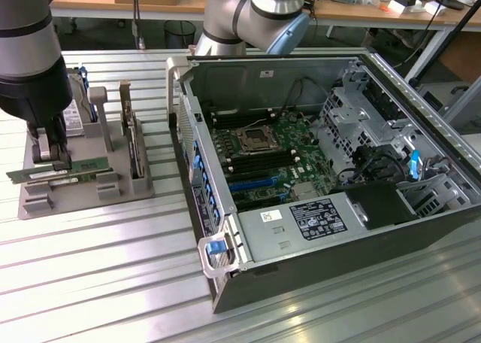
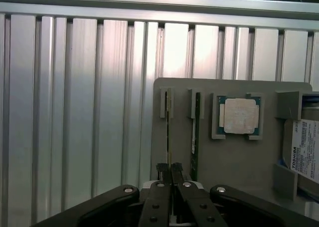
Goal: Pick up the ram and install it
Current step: 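Pick up the ram and move it above insertion slot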
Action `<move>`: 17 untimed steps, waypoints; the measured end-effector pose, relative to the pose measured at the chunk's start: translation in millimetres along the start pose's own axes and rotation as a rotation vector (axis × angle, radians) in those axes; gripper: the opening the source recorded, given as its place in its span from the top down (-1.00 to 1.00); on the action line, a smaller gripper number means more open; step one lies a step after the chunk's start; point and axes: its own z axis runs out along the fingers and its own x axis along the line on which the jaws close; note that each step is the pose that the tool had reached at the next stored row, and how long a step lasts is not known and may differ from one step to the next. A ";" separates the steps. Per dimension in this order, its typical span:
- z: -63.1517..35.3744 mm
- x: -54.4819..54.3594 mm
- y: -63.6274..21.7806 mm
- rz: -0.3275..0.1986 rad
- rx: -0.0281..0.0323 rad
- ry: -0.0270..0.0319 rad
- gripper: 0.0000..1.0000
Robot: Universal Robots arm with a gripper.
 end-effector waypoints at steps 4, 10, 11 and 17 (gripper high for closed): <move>-5.1 -0.1 0.2 0.000 0.0000 -0.0002 0.76; -14.8 -0.2 0.5 0.000 0.0000 -0.0005 0.76; -16.8 -0.2 0.5 0.000 -0.0001 -0.0005 0.76; -25.9 -0.3 0.8 0.000 0.0001 -0.0006 0.76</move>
